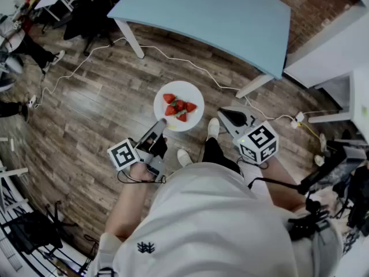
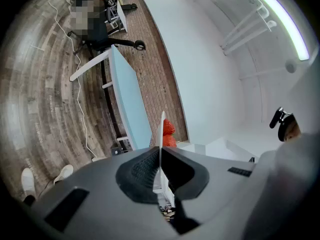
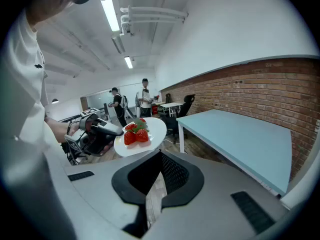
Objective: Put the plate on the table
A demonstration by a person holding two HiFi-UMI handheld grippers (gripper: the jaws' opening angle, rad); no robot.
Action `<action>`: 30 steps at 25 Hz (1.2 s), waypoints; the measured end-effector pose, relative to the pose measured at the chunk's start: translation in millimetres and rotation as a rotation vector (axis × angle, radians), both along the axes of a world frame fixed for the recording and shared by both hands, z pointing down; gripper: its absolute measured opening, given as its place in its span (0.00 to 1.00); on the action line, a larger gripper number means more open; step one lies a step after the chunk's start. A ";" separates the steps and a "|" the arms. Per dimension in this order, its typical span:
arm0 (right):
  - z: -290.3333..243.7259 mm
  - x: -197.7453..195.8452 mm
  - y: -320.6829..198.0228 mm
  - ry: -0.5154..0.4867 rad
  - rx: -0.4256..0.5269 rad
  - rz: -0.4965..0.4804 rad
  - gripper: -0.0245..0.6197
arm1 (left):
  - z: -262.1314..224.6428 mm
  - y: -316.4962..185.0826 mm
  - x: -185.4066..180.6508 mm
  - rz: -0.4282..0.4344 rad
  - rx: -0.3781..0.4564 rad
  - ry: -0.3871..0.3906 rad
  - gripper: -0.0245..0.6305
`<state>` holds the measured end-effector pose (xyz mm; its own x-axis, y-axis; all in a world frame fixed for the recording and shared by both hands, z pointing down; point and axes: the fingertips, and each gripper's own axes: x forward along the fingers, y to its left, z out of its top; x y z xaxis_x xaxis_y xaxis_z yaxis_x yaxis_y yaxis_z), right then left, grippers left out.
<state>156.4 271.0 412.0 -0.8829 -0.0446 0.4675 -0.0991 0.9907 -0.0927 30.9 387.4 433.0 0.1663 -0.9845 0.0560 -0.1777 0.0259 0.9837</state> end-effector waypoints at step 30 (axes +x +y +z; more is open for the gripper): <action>2.1 -36.6 -19.1 -0.007 0.031 -0.011 0.09 | 5.3 -19.0 -30.4 -0.032 -0.012 -0.055 0.06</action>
<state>119.8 251.9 414.1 -0.8865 -0.0489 0.4600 -0.0872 0.9942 -0.0622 0.6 368.5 438.3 0.1307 -0.9885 0.0758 -0.2301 0.0441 0.9722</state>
